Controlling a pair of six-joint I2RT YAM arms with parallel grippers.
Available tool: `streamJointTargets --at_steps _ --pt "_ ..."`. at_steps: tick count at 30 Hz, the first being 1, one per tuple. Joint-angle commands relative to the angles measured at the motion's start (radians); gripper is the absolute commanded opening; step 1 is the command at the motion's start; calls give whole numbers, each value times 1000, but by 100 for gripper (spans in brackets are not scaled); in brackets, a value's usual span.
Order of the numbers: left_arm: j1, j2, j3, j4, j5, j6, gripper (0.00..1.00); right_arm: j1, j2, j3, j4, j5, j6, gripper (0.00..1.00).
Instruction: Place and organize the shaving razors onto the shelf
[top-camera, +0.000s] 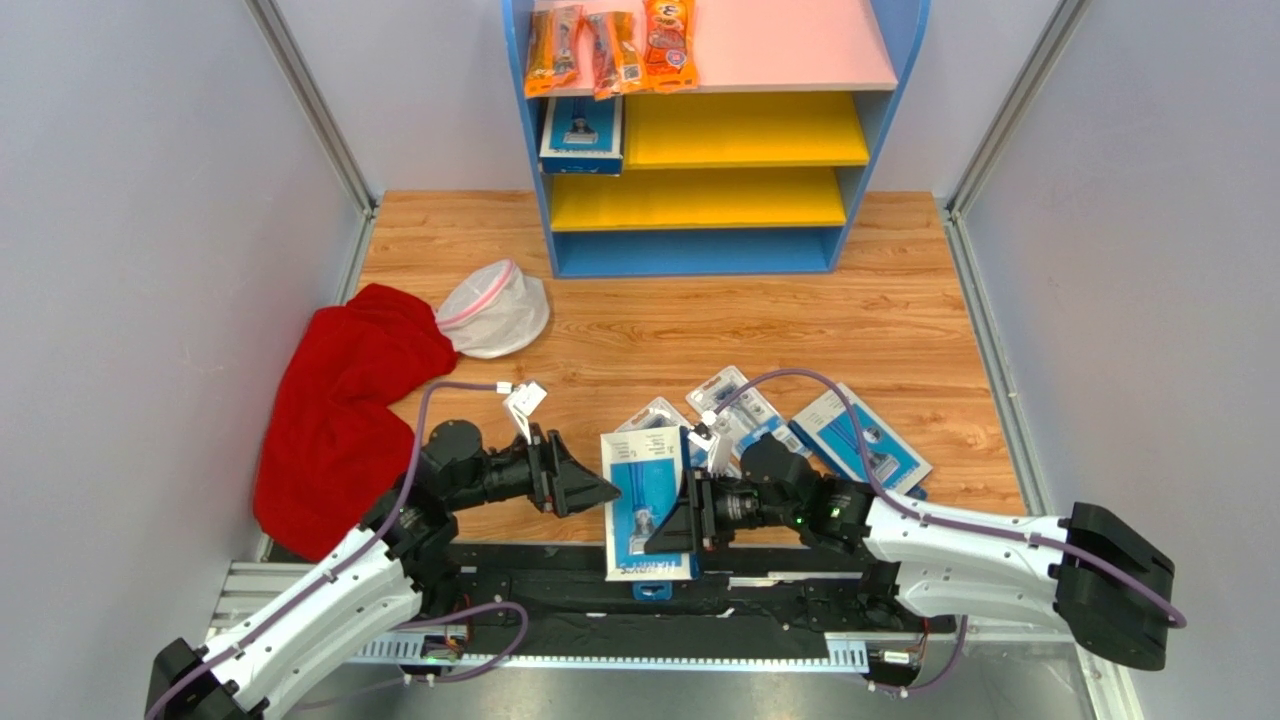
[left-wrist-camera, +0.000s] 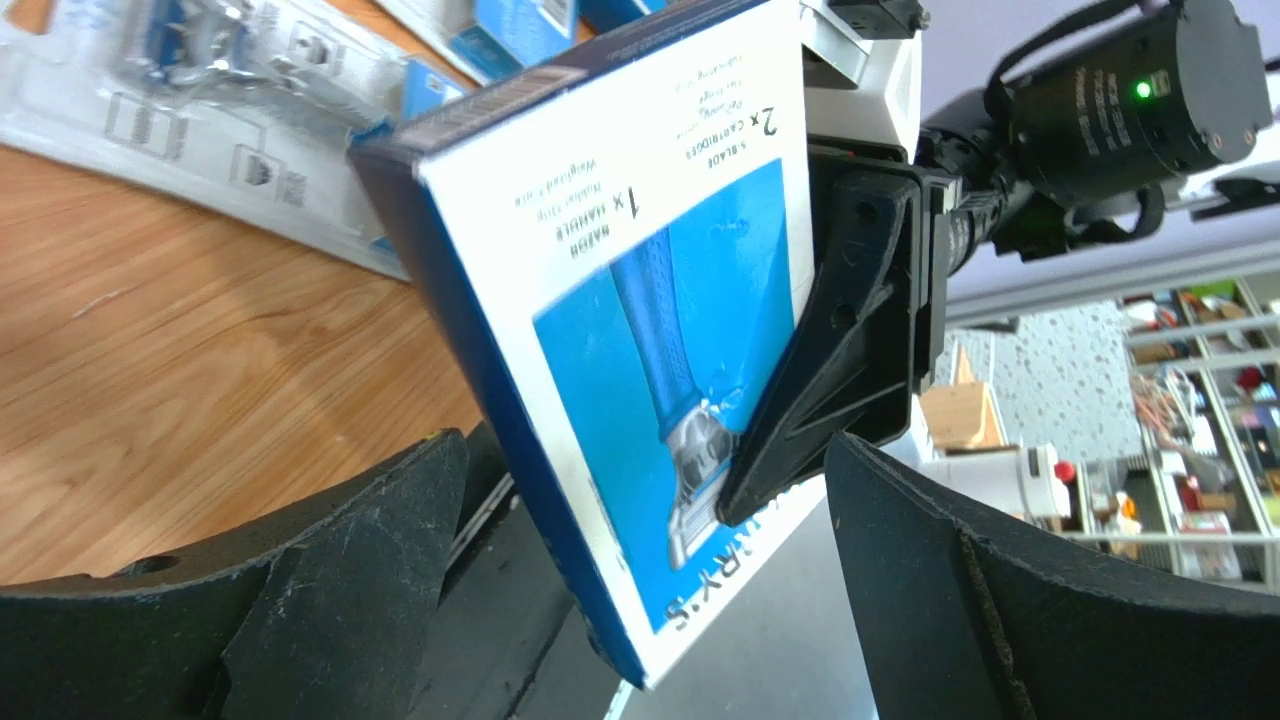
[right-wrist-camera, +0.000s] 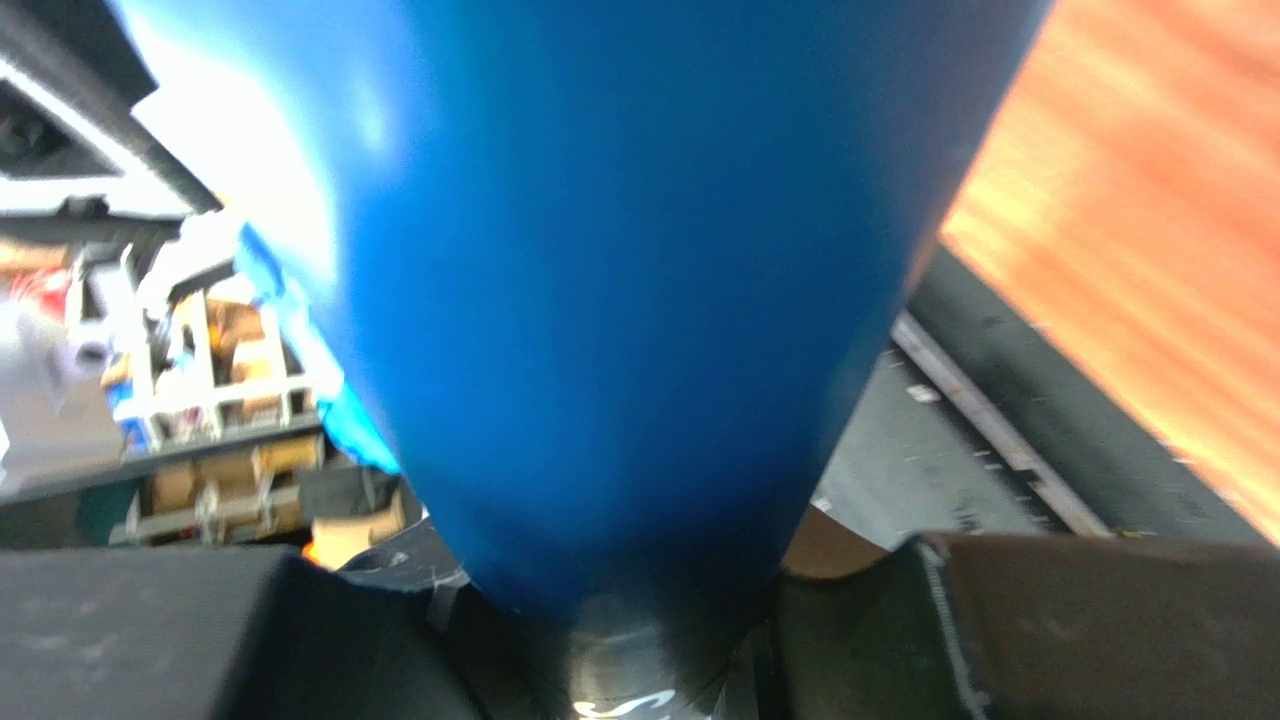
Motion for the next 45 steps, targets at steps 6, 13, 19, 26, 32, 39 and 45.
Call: streamJointTargets --at_steps 6,13,19,26,32,39,45 --pt "-2 52 -45 201 98 -11 97 -2 -55 94 112 -246 -63 20" --pt "-2 45 -68 310 140 -41 84 11 -24 117 72 -337 -89 24" --pt "-2 44 -73 356 180 -47 28 11 -20 131 -7 -306 -121 28" --pt "-2 32 -50 304 161 -40 0 11 -79 134 -153 -97 -126 50" --pt "-2 35 -31 351 68 -96 0 9 -259 84 -288 161 -51 87" --pt "-3 97 5 513 -56 -208 0 11 -607 -36 -426 404 109 93" --pt "-2 217 33 683 -124 -304 0 11 -892 -101 -518 505 159 93"
